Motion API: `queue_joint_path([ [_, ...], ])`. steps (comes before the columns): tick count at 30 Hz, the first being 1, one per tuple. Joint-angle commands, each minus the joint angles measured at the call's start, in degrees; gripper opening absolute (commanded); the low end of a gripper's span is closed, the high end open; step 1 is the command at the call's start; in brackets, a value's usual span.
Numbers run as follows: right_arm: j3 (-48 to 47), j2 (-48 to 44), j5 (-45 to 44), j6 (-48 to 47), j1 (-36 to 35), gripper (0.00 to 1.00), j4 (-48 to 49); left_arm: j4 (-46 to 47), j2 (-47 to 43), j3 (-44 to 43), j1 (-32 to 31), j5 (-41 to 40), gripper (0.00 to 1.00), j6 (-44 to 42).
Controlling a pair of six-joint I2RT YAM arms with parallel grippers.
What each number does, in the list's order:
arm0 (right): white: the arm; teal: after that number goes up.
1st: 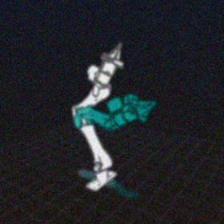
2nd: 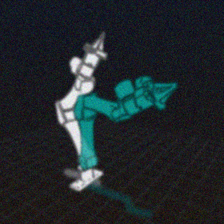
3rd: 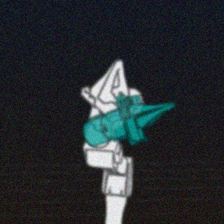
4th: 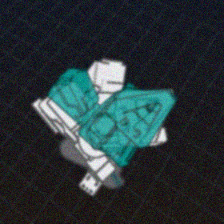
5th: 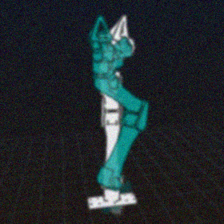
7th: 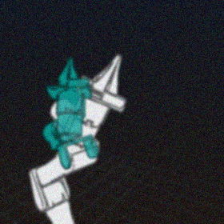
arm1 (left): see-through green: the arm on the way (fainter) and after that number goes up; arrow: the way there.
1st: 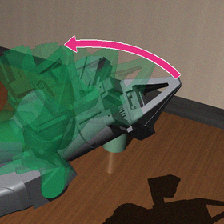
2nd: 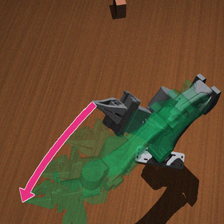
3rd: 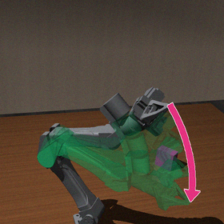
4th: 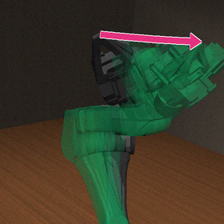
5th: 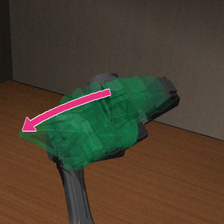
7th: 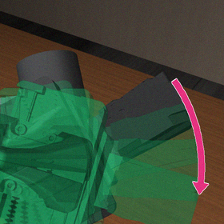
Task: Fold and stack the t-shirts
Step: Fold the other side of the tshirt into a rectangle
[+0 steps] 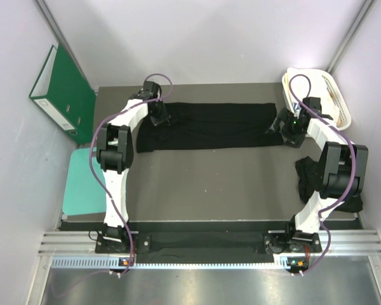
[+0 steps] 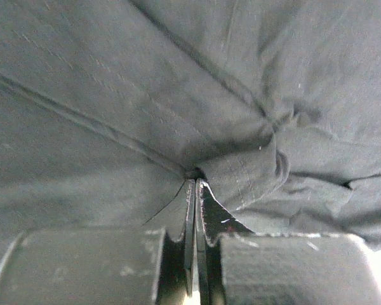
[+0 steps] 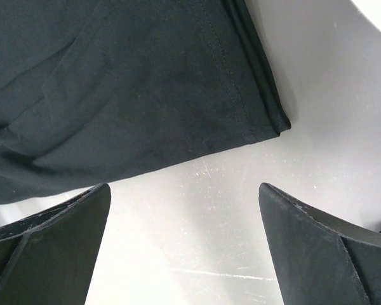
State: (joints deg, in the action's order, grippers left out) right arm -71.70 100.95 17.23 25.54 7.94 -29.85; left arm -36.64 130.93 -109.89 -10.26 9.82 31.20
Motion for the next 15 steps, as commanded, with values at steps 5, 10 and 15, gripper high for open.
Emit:
queue_joint_path([
  [5,0.77,-1.28,0.52,1.7,-0.56,1.0,2.86,-0.88,-1.47,-0.24,-1.16,0.19,0.0,-0.09],
  [10,0.69,-1.45,0.35,1.88,-0.56,1.0,2.78,-2.28,3.34,-6.88,-2.13,-1.91,0.0,0.09],
  [15,1.04,-2.5,-0.36,2.06,-0.56,1.0,2.42,-2.38,7.48,-13.59,-1.95,-5.34,0.0,-0.26],
])
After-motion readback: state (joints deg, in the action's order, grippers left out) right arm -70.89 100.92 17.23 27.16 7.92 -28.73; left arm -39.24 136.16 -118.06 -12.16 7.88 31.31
